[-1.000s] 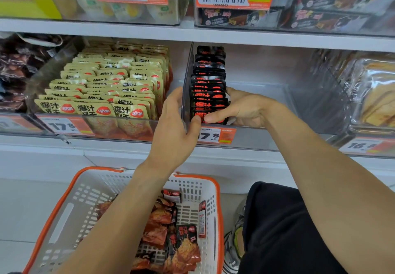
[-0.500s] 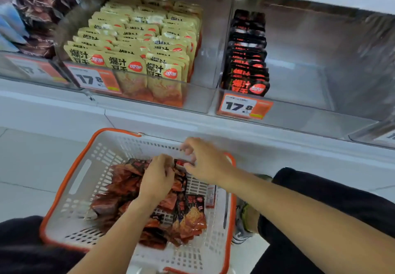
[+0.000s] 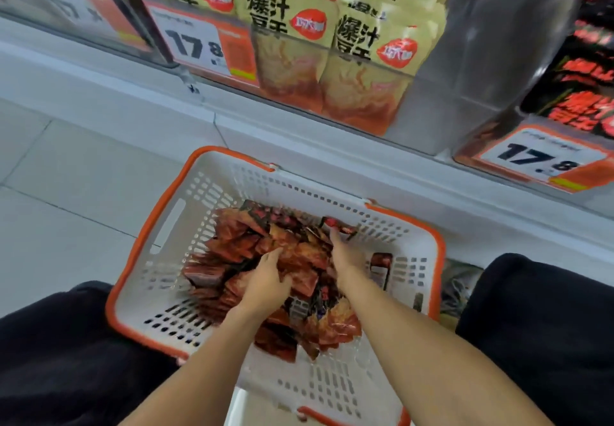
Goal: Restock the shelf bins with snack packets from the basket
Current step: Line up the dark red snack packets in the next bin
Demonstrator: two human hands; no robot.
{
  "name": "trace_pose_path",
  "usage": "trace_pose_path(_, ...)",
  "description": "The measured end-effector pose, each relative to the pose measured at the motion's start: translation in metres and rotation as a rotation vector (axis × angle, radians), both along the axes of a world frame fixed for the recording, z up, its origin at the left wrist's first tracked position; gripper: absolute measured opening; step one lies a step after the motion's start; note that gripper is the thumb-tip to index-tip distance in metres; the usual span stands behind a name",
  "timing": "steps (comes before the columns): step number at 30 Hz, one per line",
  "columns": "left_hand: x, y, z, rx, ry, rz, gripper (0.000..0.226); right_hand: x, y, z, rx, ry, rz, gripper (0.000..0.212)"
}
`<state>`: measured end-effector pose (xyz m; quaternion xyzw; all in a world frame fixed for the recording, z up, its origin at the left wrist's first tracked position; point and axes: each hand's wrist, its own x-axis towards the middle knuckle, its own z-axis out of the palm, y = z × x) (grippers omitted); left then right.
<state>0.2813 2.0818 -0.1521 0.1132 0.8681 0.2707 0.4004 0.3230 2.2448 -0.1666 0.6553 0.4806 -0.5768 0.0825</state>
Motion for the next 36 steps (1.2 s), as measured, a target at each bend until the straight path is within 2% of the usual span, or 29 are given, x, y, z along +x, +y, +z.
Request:
trace_pose_path(3,-0.005,0.002,-0.002,-0.025,-0.035,0.026,0.06,-0.017,0.004,-0.012,-0.266,0.085,-0.364,0.041)
trace_pose_path(5,-0.006,0.003,-0.002,-0.064,0.02,0.079,0.05,-0.018,0.002,-0.019,-0.281,0.077,-0.198,0.03)
trace_pose_path(7,-0.006,0.005,-0.001,-0.076,0.063,0.187,0.039,-0.009,-0.002,-0.028,-0.292,-0.081,0.029,0.028)
trace_pose_path(10,-0.007,0.013,0.003,-0.048,-0.12,0.365,0.037,0.007,-0.008,-0.016,-0.476,-0.08,0.245,0.01)
trace_pose_path(12,-0.005,0.016,0.008,0.008,-0.205,0.522,0.04,0.02,-0.006,0.004,-0.564,-0.071,0.381,0.009)
trace_pose_path(15,0.0,0.02,0.022,0.107,-0.135,0.601,0.037,0.029,0.002,0.034,-0.541,-0.025,0.605,0.014)
trace_pose_path(17,0.001,0.025,0.04,0.179,-0.071,0.54,0.031,0.032,0.016,0.055,-0.45,0.03,0.698,0.023)
trace_pose_path(19,0.001,0.031,0.066,0.278,-0.039,0.44,0.018,0.037,0.038,0.081,-0.33,0.149,0.663,0.036)
trace_pose_path(22,0.002,0.046,0.108,0.451,-0.016,0.177,0.006,0.049,0.073,0.138,-0.15,0.283,0.73,0.043)
trace_pose_path(25,0.008,0.069,0.159,0.635,-0.02,-0.036,0.004,0.063,0.097,0.209,0.032,0.303,1.001,0.027)
trace_pose_path(28,0.02,0.102,0.211,0.76,0.172,-0.112,0.016,0.08,0.118,0.281,0.464,0.297,1.179,0.014)
trace_pose_path(30,0.029,0.121,0.248,0.879,0.316,-0.023,0.016,0.096,0.132,0.325,0.706,0.381,1.091,0.021)
trace_pose_path(31,0.034,0.129,0.268,0.948,0.369,0.017,0.014,0.106,0.137,0.344,0.788,0.444,0.972,0.027)
trace_pose_path(33,0.037,0.143,0.295,1.029,0.539,0.028,0.018,0.126,0.15,0.371,0.974,0.495,0.726,0.026)
trace_pose_path(36,0.022,0.169,0.312,0.917,0.853,-0.104,0.048,0.139,0.19,0.377,1.187,0.511,0.43,0.023)
